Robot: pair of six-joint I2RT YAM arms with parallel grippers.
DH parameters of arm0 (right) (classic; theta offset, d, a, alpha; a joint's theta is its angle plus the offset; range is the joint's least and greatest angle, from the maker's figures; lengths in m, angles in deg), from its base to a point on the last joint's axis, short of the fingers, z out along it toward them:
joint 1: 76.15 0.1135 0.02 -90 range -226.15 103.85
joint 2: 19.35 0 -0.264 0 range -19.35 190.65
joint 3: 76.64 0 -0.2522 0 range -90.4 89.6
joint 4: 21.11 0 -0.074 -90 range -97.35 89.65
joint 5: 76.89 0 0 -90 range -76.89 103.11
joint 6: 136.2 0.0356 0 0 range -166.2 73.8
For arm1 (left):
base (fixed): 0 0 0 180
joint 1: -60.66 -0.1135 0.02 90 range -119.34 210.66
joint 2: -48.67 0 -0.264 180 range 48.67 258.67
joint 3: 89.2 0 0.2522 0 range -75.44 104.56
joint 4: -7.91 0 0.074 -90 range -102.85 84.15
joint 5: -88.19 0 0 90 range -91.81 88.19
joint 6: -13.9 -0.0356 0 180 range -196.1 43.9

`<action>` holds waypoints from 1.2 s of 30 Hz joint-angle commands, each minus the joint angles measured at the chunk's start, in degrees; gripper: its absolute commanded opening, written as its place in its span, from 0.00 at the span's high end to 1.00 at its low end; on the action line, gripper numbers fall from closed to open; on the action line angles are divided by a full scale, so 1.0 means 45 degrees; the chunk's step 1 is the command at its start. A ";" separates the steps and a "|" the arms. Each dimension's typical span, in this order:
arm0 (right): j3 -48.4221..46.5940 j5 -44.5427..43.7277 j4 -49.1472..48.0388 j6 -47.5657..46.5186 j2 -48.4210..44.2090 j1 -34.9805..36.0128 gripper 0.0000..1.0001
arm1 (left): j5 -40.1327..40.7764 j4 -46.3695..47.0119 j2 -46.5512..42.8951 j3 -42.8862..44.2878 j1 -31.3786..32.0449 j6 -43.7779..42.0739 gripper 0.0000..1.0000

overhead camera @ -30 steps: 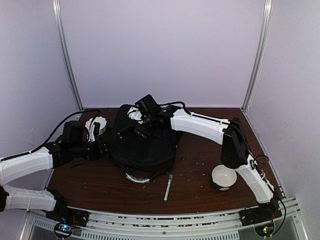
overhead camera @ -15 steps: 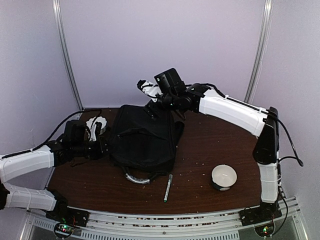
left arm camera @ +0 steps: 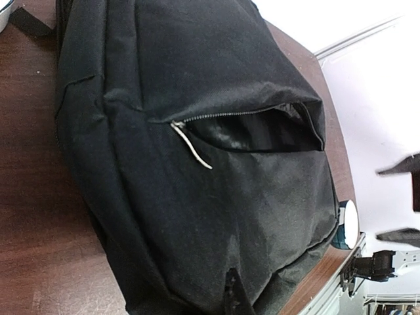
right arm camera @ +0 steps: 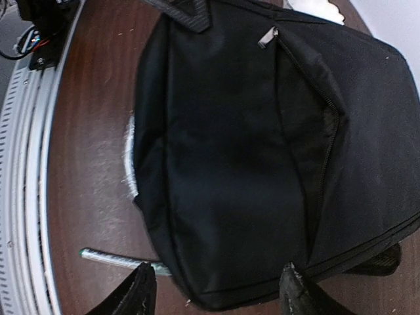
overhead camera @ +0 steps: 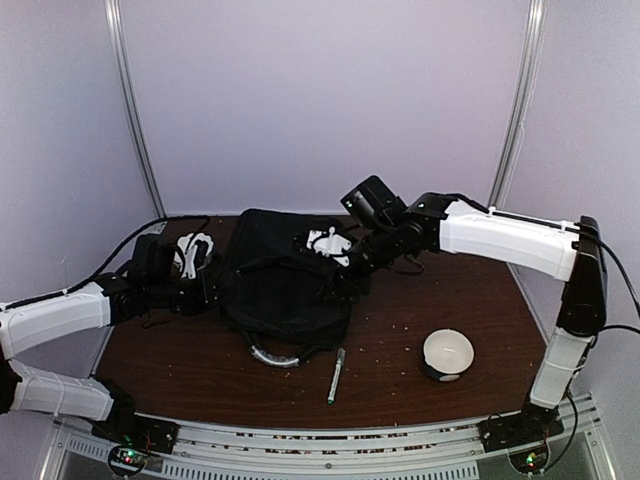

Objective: Pack the student bag
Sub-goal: Adjust the pen in the lower front pocket of the bag, then pick up the pen from the center of the board.

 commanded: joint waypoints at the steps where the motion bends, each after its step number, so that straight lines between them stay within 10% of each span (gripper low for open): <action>1: 0.1221 0.1708 0.1574 -0.2154 -0.1374 0.0018 0.40 | -0.0466 0.1748 0.0156 0.1169 0.0087 -0.1009 1.00; 36: 0.1217 -0.2632 0.2094 -0.7357 0.3151 0.2821 0.53 | -0.1166 0.1759 0.0928 0.1033 0.0071 -0.1231 1.00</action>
